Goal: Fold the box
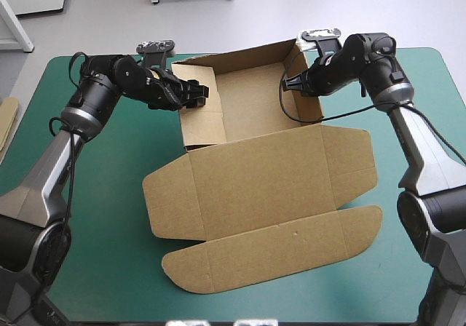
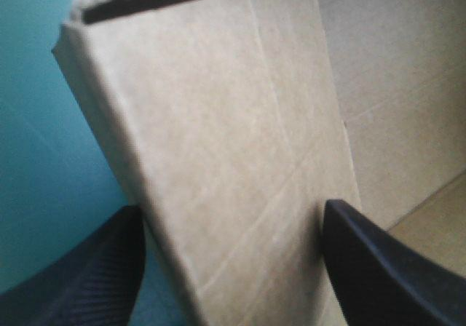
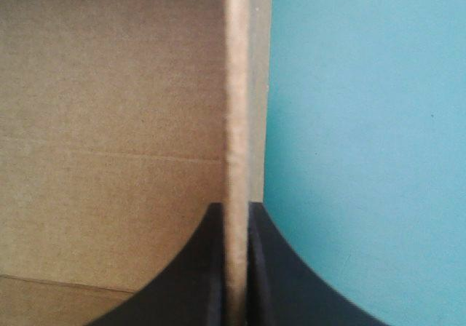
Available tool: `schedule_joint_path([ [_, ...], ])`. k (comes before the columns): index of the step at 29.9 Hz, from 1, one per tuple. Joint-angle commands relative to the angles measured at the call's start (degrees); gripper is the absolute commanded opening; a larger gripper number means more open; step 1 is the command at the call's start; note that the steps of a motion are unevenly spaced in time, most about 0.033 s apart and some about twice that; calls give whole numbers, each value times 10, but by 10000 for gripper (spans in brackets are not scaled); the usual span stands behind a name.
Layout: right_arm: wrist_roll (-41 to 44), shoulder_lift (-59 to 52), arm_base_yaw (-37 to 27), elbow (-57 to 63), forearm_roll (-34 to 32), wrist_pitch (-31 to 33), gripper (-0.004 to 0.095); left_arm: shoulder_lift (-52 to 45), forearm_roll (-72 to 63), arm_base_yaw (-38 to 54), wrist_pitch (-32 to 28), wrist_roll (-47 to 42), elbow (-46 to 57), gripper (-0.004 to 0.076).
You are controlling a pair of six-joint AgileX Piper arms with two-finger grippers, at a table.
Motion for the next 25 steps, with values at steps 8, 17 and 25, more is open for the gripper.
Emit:
schedule_joint_path([
  [8,43,-33,36,-17,-93,-20,1,-5,90,-27,-16,-83,-20,491],
  [17,44,-33,40,-17,-70,-25,2,5,47,-27,-17,-82,-20,428],
  [25,42,-47,40,-18,-22,-41,1,18,40,-27,18,-81,-20,428],
])
